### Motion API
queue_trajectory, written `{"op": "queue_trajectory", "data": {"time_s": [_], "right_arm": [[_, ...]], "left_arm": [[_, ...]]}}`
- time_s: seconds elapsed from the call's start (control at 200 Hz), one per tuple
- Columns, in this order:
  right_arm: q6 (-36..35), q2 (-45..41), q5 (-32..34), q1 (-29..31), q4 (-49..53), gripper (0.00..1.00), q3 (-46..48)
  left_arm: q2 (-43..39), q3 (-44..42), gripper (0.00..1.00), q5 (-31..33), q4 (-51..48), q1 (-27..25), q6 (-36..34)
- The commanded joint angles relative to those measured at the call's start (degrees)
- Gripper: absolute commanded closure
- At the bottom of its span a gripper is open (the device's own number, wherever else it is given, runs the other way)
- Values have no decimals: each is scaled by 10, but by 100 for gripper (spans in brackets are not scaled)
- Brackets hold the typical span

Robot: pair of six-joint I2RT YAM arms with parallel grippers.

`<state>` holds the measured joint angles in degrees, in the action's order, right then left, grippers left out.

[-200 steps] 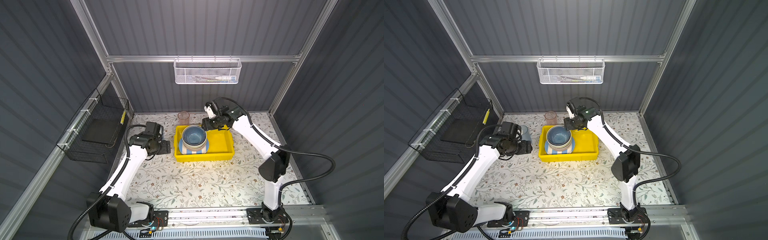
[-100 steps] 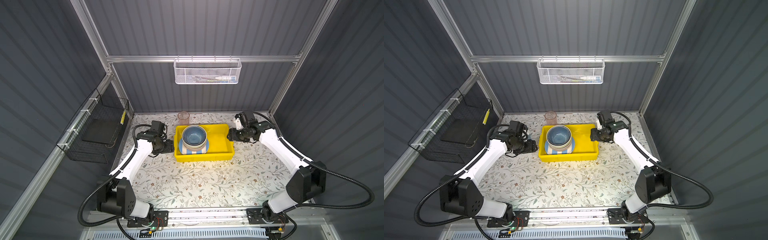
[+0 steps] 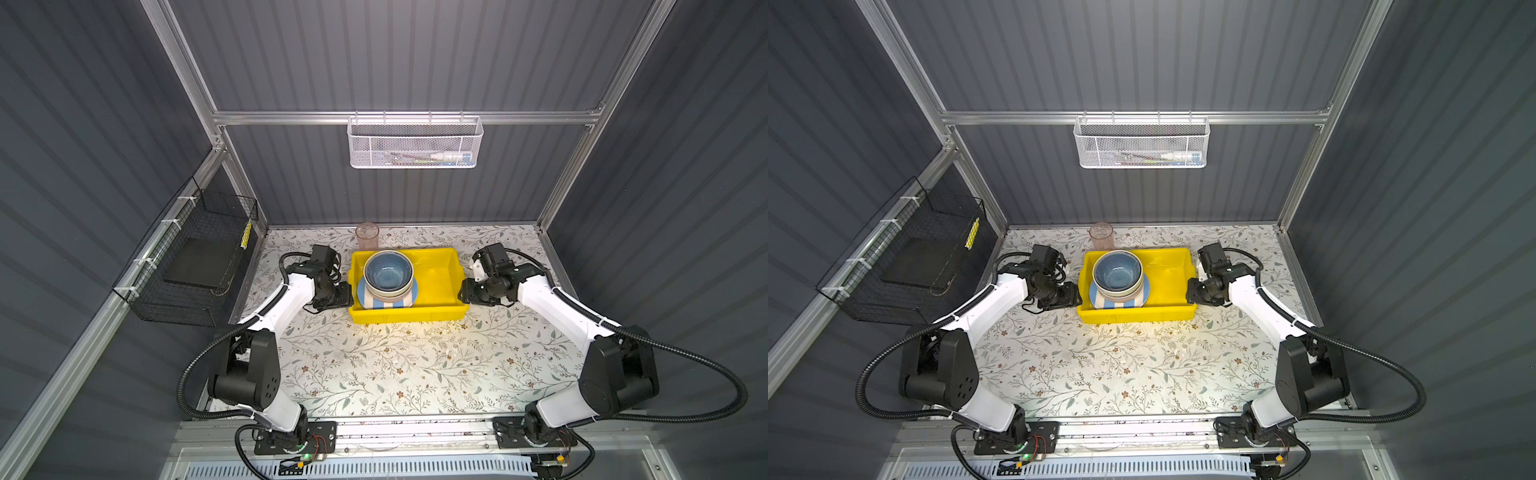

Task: Place the mixed dishes into the plastic bin
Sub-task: 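Open the right gripper onto the bin rim while the left gripper takes the opposite rim, then grip both yellow bin rims and pull the bin toward the robot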

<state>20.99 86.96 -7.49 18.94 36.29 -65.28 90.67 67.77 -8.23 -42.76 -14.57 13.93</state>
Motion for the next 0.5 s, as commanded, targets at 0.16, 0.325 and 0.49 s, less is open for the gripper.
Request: {"op": "queue_trajectory", "data": {"time_s": [0.16,0.325,0.49], "right_arm": [[8,27,1,1,-34,55,22],[11,28,-5,1,-42,58,32],[15,30,-16,4,-46,62,43]], "left_arm": [[13,-16,45,-9,28,-11,3],[30,-12,53,0,29,-19,8],[33,-10,61,4,24,-27,12]]}}
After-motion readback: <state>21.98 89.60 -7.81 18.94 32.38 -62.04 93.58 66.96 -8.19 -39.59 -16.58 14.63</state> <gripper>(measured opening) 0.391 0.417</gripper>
